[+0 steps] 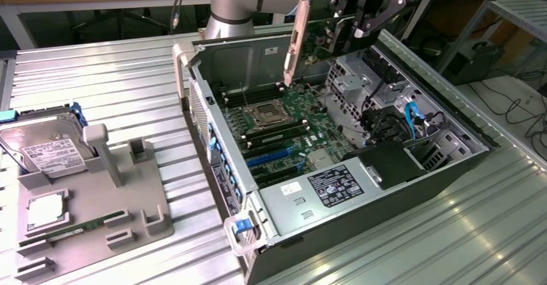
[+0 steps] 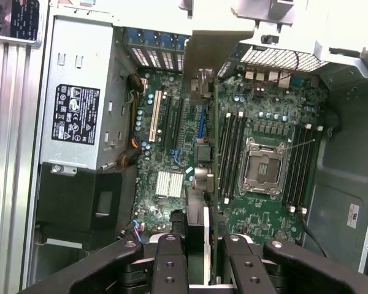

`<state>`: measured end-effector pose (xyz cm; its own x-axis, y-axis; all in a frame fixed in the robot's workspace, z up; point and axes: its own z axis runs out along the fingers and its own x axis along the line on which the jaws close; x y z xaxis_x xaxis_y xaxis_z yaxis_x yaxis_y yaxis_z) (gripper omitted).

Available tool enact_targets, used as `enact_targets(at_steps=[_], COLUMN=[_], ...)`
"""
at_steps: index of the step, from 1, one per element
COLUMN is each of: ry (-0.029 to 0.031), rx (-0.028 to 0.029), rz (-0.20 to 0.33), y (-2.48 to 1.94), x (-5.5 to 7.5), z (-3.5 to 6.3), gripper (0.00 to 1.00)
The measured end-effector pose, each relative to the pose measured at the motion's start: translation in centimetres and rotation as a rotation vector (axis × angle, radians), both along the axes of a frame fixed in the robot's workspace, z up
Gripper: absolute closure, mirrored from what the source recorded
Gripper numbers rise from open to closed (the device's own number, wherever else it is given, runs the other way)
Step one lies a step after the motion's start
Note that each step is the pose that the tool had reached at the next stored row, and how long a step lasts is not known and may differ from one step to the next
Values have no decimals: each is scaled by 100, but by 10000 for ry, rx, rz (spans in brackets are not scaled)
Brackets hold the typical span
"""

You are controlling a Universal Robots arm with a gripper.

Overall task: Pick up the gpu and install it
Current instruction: 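Insert the gpu into the slot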

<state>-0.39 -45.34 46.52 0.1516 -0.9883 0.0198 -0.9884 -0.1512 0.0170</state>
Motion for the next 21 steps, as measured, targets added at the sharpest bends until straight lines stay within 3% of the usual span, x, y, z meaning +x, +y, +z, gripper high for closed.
enact_targets(at_steps=[21], ry=[0], rx=[0], rz=[99], y=[0], x=[0], z=[-64], gripper=[73])
